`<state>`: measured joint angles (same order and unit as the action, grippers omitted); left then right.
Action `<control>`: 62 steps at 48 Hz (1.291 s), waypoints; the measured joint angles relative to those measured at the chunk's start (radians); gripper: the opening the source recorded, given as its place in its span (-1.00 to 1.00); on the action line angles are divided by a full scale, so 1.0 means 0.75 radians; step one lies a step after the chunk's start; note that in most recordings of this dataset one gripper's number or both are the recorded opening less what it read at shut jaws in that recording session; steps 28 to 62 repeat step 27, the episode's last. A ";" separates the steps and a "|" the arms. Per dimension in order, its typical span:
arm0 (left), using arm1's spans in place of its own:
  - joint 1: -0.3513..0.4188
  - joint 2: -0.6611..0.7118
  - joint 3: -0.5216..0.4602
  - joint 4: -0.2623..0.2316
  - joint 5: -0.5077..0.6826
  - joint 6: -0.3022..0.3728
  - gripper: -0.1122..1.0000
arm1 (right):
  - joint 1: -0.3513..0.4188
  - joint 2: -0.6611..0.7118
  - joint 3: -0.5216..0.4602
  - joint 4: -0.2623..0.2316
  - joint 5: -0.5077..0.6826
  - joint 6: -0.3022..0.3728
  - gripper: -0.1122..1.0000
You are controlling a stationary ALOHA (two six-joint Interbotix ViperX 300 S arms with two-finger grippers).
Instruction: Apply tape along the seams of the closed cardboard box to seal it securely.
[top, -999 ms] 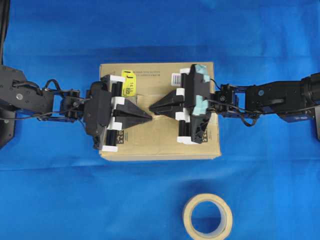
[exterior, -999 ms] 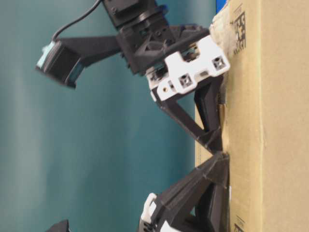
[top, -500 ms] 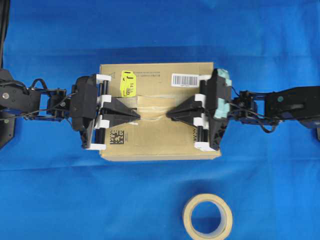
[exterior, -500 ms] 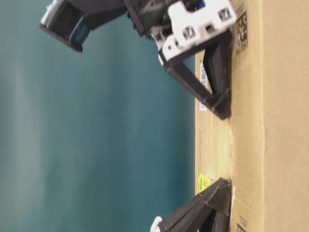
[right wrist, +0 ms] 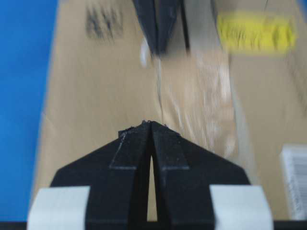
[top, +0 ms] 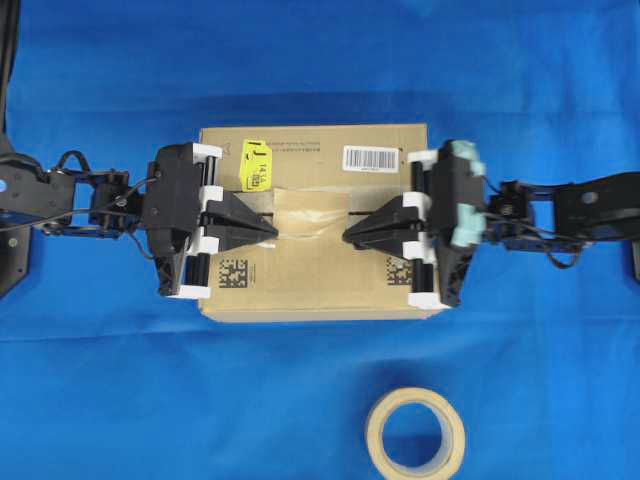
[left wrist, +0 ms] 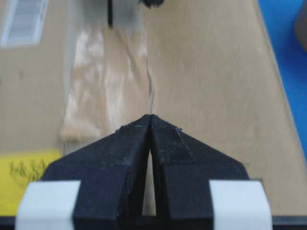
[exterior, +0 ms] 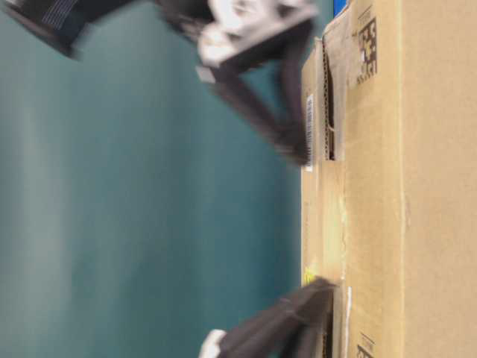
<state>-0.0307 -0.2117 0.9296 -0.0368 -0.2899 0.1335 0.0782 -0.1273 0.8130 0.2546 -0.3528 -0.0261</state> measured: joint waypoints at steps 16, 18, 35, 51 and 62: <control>0.000 -0.282 0.025 0.000 0.100 0.045 -0.81 | -0.016 -0.348 0.106 -0.004 0.102 -0.106 -0.80; 0.000 -0.325 0.051 0.000 0.102 0.039 -0.81 | -0.016 -0.391 0.131 -0.004 0.112 -0.108 -0.80; 0.008 -0.540 0.178 0.000 0.127 0.018 -0.81 | -0.016 -0.626 0.254 -0.004 0.211 -0.110 -0.80; 0.008 -0.540 0.178 0.000 0.127 0.018 -0.81 | -0.016 -0.626 0.254 -0.004 0.211 -0.110 -0.80; 0.008 -0.540 0.178 0.000 0.127 0.018 -0.81 | -0.016 -0.626 0.254 -0.004 0.211 -0.110 -0.80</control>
